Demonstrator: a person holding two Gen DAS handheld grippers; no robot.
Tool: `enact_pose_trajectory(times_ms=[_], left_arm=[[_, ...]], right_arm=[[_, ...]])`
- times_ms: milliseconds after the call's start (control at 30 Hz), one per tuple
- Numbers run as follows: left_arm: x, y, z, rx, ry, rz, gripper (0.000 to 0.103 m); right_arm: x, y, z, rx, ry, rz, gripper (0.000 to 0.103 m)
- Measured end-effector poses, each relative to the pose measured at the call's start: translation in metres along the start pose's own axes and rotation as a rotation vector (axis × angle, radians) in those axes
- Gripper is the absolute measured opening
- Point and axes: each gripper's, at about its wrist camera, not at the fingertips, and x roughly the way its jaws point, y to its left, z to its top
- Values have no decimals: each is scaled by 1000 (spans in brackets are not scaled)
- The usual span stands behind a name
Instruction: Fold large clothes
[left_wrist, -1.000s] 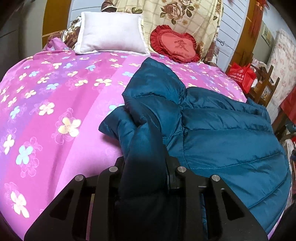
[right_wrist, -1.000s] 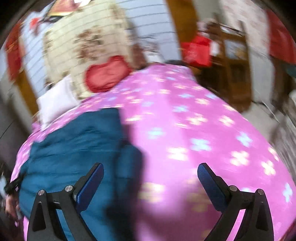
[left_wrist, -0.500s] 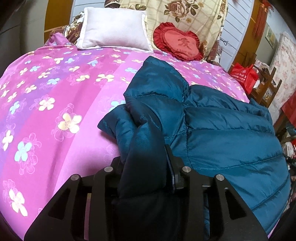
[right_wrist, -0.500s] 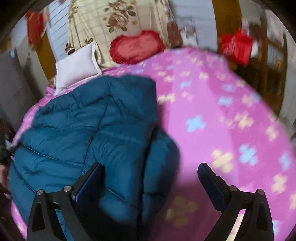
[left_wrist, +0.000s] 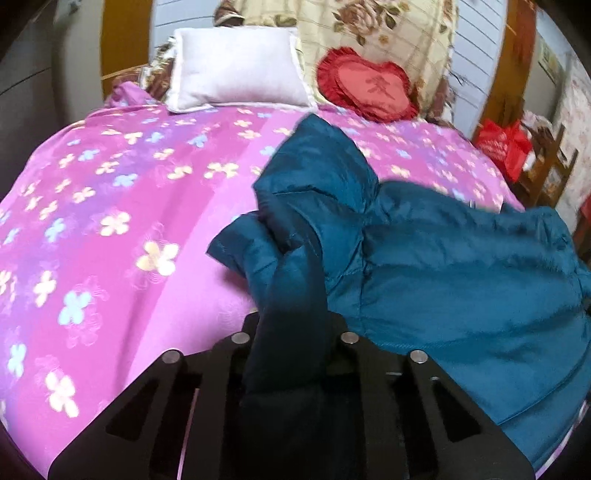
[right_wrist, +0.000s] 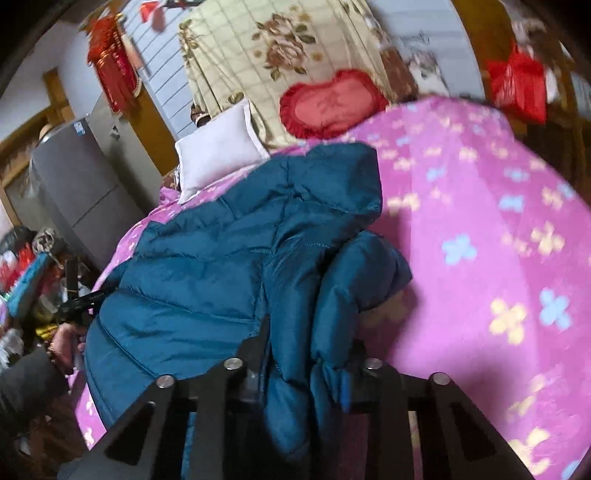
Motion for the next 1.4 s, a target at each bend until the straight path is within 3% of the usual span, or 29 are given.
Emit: enact_pose_trajectory(times_ms=[133, 233, 400, 567, 633, 700, 767, 833, 900, 1000, 1067, 1133, 1200, 1300, 1400], left_arm=[[-40, -10, 6, 18, -46, 2, 13], [-71, -19, 5, 37, -61, -13, 13], [-118, -32, -10, 40, -66, -105, 13], [-119, -60, -24, 89, -71, -138, 13], [-95, -64, -30, 81, -22, -131, 15], [-70, -64, -36, 77, 30, -77, 22], [-48, -54, -41, 4, 110, -78, 34], [-47, -41, -42, -63, 123, -112, 46], [-54, -32, -40, -87, 116, -121, 57], [-85, -21, -36, -92, 62, -100, 60], [-115, -20, -35, -58, 11, -86, 70], [-146, -29, -42, 16, -59, -68, 86], [-180, -45, -55, 99, -126, -64, 88], [-215, -75, -83, 199, -132, -132, 89], [-234, -97, -109, 237, -136, -169, 89]], right_arm=[[-37, 37, 14, -100, -114, -102, 21], [-73, 61, 15, -158, -197, -132, 20], [-121, 58, -3, -215, -259, -149, 20], [-131, 22, -23, -187, -247, -137, 20], [-120, 2, -33, -131, -203, -123, 20], [-98, -17, -41, -66, -109, -122, 22], [-81, -35, -50, 27, -24, -142, 32], [-80, -49, -54, 121, 4, -125, 40], [-96, -53, -52, 200, -24, -105, 47], [-140, -47, -53, 280, -155, -134, 51], [-172, -29, -61, 306, -236, -175, 59], [-194, 1, -73, 273, -305, -187, 81], [-207, 34, -93, 252, -351, -217, 91], [-208, 75, -126, 235, -323, -202, 91], [-202, 114, -158, 201, -263, -228, 91]])
